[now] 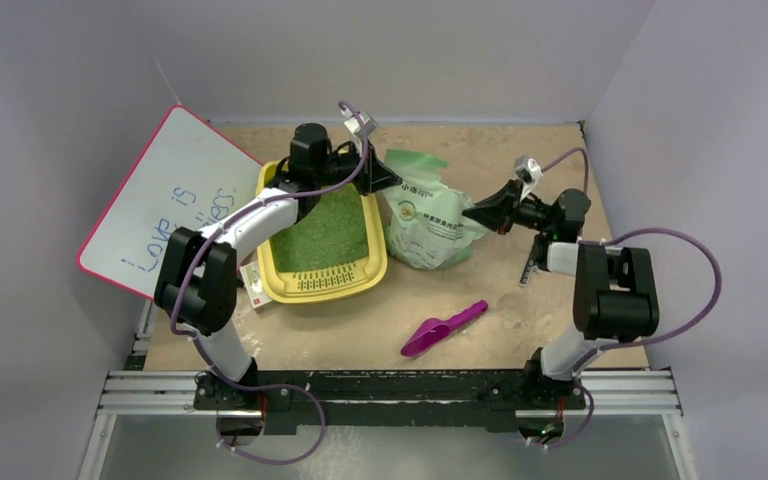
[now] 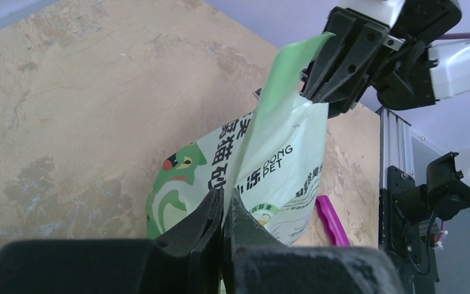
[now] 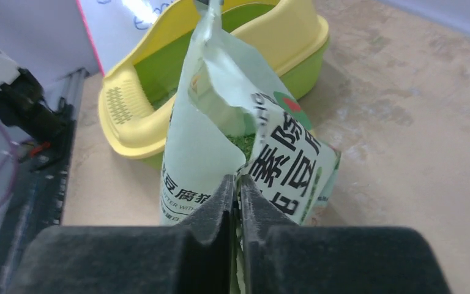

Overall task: Fill the litter box with clean litter
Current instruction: Close the cat litter bag at the center of the board.

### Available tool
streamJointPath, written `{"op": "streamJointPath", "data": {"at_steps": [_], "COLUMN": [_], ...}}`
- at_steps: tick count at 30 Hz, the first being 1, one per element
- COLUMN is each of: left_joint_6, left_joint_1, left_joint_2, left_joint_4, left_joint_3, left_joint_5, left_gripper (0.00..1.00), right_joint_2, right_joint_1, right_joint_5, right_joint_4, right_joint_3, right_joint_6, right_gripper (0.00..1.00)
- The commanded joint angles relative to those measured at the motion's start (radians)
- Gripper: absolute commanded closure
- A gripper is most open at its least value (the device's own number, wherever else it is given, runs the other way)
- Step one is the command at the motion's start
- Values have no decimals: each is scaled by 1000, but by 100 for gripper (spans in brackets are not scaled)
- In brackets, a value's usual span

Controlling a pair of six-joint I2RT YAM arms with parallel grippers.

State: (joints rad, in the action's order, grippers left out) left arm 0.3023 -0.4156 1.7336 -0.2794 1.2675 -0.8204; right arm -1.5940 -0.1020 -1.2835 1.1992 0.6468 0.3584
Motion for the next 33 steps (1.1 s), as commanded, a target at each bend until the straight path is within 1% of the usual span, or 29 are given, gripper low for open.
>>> {"op": "streamJointPath", "data": {"at_steps": [1, 3, 4, 6, 10, 12, 14, 16, 18, 20, 22, 23, 25, 26, 28, 29, 30, 32, 33], "left_joint_6": [-25, -28, -30, -38, -49, -42, -49, -95, -147, -182, -181, -170, -133, -109, -50, 1, 53, 135, 146], "left_joint_1": [15, 19, 20, 21, 21, 19, 6, -21, -49, -66, -68, -68, -68, -66, -47, -31, -10, 19, 27], "left_joint_2": [-35, -47, -53, -67, -74, -71, -62, -52, -49, -42, -31, -28, -28, -33, -42, -44, -46, -51, -56], "left_joint_4": [-23, -26, -28, -28, -21, -48, -49, -10, 29, 61, 65, 52, 8, -12, -65, -109, -159, -264, -280], "left_joint_3": [24, -4, -14, -31, -55, -77, -82, -75, -62, -48, -43, -47, -60, -68, -89, -107, -122, -152, -159], "left_joint_5": [-2, 2, 2, -13, -51, -72, -81, -100, -84, -63, -64, -66, -58, -28, 39, 77, 89, 92, 93], "left_gripper": [93, 75, 71, 65, 59, 56, 55, 55, 55, 57, 65, 73, 98, 100, 100, 100, 100, 100, 100], "right_joint_2": [-127, -144, -138, -105, -54, -42, -28, -14, 5, 38, 84, 108, 160, 186, 229, 249, 260, 281, 289], "right_joint_1": [-11, -13, -13, -14, -18, -20, -23, -25, -25, -25, -25, -25, -25, -25, -25, -24, -25, -25, -27], "right_joint_5": [-44, -31, -19, 12, 31, 40, 53, 61, 71, 100, 141, 150, 168, 184, 199, 186, 167, 164, 187], "right_joint_4": [620, 624, 625, 616, 446, 402, 381, 343, 243, 87, -125, -248, -467, -555, -691, -740, -756, -780, -781], "right_joint_3": [29, 22, 4, -44, -40, -42, -47, -43, -28, -13, 13, 30, 66, 81, 105, 110, 111, 104, 99], "right_joint_6": [508, 581, 572, 521, 452, 429, 422, 404, 361, 268, 142, 71, -78, -140, -235, -274, -294, -318, -323], "right_gripper": [99, 100, 100, 100, 100, 100, 100, 100, 100, 100, 100, 100, 100, 93, 73, 63, 55, 45, 43]}}
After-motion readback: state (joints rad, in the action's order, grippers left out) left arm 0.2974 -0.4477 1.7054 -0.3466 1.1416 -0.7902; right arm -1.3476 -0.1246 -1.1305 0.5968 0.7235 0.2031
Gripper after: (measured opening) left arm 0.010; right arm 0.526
